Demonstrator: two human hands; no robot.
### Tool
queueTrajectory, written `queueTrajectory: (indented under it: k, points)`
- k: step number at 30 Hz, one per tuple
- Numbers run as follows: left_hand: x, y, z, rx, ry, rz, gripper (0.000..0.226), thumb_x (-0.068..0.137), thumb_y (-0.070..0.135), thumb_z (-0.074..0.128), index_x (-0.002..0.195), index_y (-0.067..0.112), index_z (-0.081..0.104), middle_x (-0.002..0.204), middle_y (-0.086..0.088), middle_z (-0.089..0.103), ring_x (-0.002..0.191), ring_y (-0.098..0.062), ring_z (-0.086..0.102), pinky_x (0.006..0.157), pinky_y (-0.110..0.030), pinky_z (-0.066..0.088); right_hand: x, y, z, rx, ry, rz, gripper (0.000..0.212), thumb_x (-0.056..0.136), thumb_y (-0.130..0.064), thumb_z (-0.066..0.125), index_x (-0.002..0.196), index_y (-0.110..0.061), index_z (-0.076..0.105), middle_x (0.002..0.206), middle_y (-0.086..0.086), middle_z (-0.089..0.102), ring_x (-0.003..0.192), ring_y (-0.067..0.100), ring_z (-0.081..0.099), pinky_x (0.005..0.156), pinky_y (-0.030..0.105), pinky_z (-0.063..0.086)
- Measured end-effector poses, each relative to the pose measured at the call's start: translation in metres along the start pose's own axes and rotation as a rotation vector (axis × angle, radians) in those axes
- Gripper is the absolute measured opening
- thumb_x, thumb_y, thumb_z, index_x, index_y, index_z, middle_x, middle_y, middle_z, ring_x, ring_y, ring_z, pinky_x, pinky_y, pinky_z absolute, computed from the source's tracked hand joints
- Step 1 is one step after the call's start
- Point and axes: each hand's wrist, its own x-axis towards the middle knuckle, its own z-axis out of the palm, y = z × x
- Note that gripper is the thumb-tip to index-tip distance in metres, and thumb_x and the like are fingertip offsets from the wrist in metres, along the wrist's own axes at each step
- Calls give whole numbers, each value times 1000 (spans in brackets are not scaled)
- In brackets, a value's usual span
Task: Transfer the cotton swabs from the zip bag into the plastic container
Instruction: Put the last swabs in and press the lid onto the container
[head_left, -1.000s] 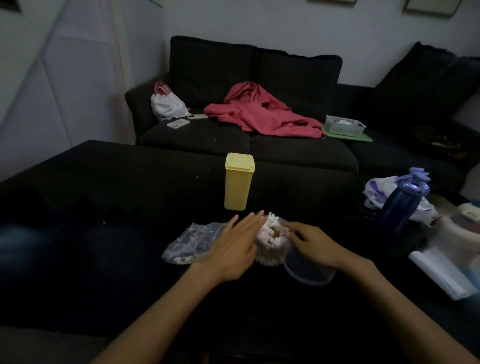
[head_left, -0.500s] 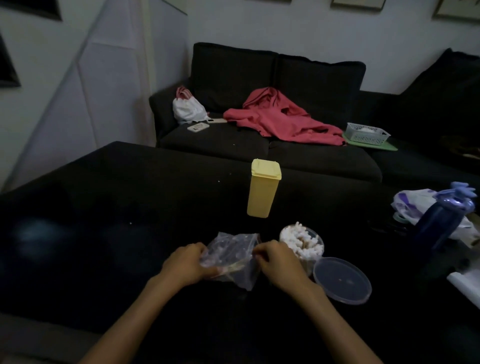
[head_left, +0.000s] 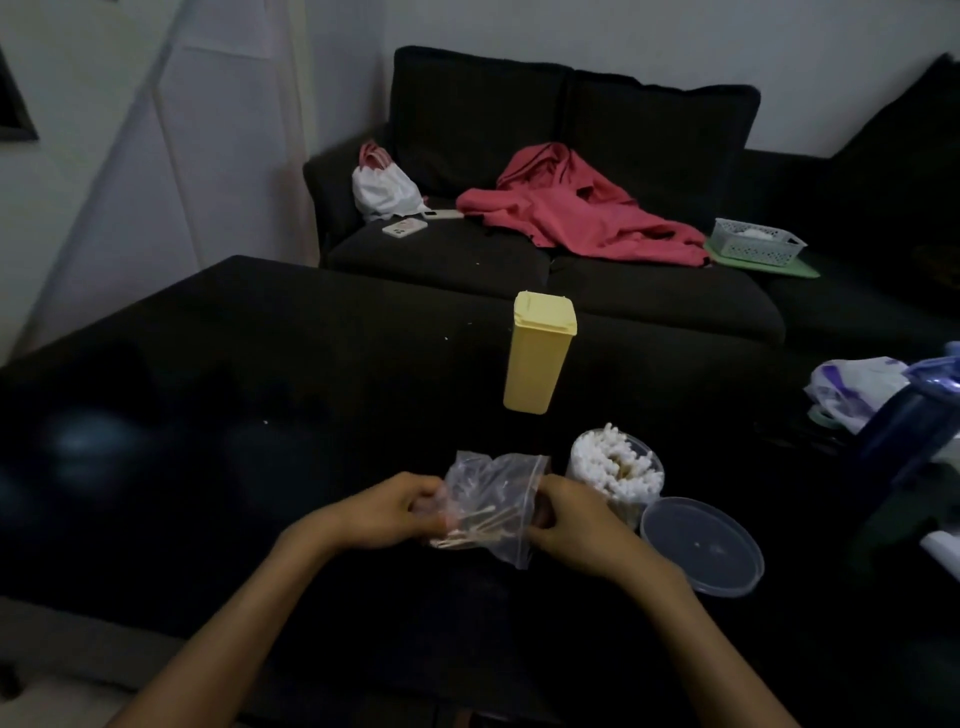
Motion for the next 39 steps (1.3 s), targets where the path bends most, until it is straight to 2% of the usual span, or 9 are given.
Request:
queueTrajectory:
  k: [5,11,15,18,22,25,31,35,39]
  points:
    - [-3,3,0,17,28,-67,15,89,18,64,99,7,64,77,3,60,66,-3,56,62,-19,46,-6,0,5,-32,12,-73,35,81,-28,70,114,-18,63,113,-1,62,99,18,62,81,29,50]
    - [-4,6,4,233,238,-90,9,83,30,71,77,34,65,69,12,63,61,3,57,61,-17,43,2,5,13,-100,104,-56,23,77,-34,71,88,-15,66,94,-3,66,88,20,66,74,36,53]
    - [-3,9,10,243,153,-100,19,82,38,70,91,21,67,77,6,65,64,-2,58,62,-22,46,5,7,18,-43,101,-92,33,74,-43,69,100,-22,66,104,-4,68,94,16,66,78,41,55]
    - [-4,15,13,180,102,-91,25,84,38,69,95,17,64,72,8,59,54,4,53,53,-13,41,5,4,15,-10,82,-90,24,77,-39,72,93,-20,70,99,-1,70,90,17,66,77,40,54]
    - [-6,19,20,63,83,-115,31,87,42,62,106,17,61,92,2,68,76,-7,68,60,-19,52,7,6,15,-9,51,-49,22,77,-34,74,89,-16,72,92,3,70,84,19,66,77,40,54]
    - [-6,19,24,9,70,-118,20,88,26,65,102,12,63,91,-3,71,74,-8,70,60,-20,55,5,3,14,-10,30,-31,25,77,-34,74,87,-12,72,89,5,70,80,19,65,75,39,55]
    - [-8,28,13,-149,115,-190,18,89,21,64,100,9,71,81,2,71,73,-2,67,60,-15,51,-3,-7,-3,28,55,-50,11,79,-21,73,78,-11,68,68,-5,60,63,9,56,56,19,41]
    - [-15,38,0,-334,95,-190,24,85,28,67,103,13,72,82,5,71,77,-1,67,65,-16,51,-9,-9,-19,333,84,-5,29,75,-15,79,101,-18,66,82,-7,65,65,2,59,61,11,47]
    - [-18,43,3,-435,82,-175,23,83,26,68,104,19,71,82,7,73,79,-1,67,66,-16,51,-13,-12,-18,519,57,-38,33,77,-15,76,109,-13,68,92,6,72,76,13,68,69,24,55]
